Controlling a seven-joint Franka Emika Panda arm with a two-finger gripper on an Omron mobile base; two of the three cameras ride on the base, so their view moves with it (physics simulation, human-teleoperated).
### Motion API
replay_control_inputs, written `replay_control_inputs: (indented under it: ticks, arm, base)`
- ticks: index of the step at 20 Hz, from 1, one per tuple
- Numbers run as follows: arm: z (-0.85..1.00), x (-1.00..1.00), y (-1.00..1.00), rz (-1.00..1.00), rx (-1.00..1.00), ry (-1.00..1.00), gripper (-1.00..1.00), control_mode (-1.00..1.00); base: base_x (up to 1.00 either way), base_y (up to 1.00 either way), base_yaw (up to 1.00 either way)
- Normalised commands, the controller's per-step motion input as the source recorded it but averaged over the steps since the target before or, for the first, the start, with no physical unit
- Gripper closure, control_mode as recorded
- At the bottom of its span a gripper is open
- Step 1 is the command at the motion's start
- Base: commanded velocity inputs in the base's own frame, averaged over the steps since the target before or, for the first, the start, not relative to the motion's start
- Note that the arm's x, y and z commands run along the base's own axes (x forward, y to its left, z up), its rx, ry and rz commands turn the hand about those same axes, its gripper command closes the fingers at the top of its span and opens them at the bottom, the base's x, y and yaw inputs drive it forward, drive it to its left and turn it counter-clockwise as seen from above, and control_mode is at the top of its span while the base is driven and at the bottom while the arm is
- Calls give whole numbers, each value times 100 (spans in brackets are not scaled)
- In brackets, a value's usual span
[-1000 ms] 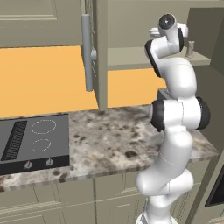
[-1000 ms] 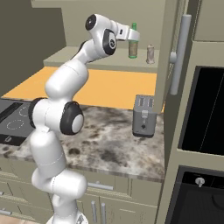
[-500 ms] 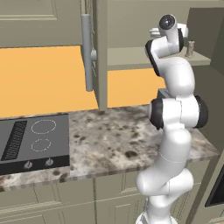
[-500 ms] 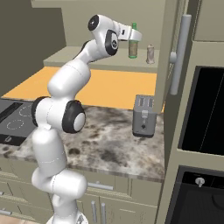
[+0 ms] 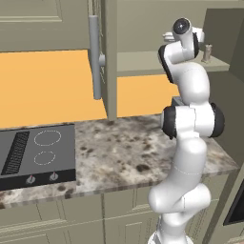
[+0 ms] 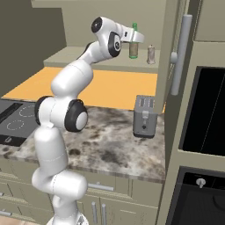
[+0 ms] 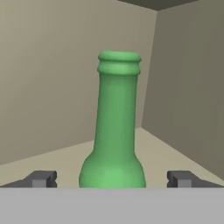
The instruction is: Get the candle and the beer from the cabinet and move them to the dining counter.
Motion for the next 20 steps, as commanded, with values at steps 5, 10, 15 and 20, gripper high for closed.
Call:
replay_control_inputs:
  ticks: [5, 10, 15, 20]
  arm:
    - [-6, 5, -9, 0, 0, 0, -100, -100]
    - [-8, 11, -9, 0, 0, 0, -100, -100]
    - [-8, 6, 0, 0, 0, 0, 100, -100]
    - [-2, 2, 0, 0, 0, 0, 100, -100]
  base:
    - [0, 0, 0]
    - [0, 0, 0]
    - [0, 0, 0]
    - [0, 0, 0]
